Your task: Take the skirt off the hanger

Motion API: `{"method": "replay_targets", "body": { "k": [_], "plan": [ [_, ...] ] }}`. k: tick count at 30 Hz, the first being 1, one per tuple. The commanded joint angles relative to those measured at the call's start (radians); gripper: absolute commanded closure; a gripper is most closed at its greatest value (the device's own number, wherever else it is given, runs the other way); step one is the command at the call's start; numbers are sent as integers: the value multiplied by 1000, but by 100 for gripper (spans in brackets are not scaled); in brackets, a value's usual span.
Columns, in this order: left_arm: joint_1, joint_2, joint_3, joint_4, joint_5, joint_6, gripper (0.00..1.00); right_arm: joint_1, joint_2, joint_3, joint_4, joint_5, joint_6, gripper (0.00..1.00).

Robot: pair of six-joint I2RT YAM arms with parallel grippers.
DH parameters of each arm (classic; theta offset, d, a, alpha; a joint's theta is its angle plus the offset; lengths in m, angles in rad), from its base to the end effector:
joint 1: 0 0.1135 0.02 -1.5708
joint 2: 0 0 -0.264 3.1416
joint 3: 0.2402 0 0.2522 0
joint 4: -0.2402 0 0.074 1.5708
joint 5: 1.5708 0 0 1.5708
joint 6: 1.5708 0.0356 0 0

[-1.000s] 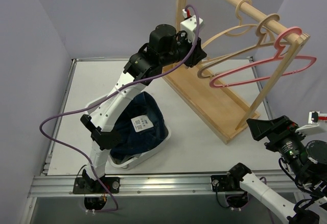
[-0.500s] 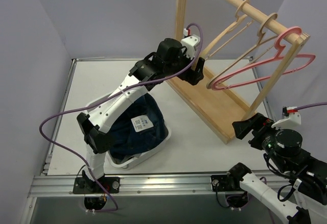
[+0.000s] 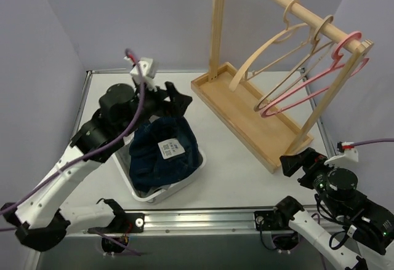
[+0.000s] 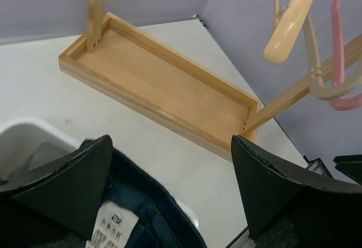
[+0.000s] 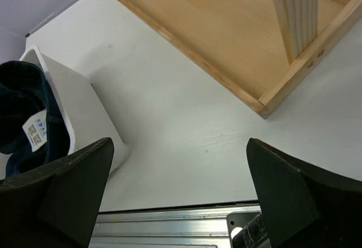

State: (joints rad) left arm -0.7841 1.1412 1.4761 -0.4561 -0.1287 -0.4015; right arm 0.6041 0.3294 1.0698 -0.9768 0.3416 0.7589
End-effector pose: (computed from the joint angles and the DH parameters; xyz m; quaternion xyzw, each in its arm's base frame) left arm 0.1662 -0.1593 0.4775 0.1002 0.7416 -0.3297 0.5756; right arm 0.0192 -0.0012 0.3832 0.1647 0.7637 0.2804 0.5577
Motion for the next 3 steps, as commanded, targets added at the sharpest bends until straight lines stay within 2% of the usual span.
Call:
{"method": "replay_targets", "body": {
  "k": [1, 3],
  "plan": [
    [57, -141, -190, 62, 10, -160, 6, 6, -84, -88, 78, -53, -4, 0],
    [100, -266, -331, 111, 128, -195, 6, 5, -163, -141, 153, -93, -41, 0]
  ]
}}
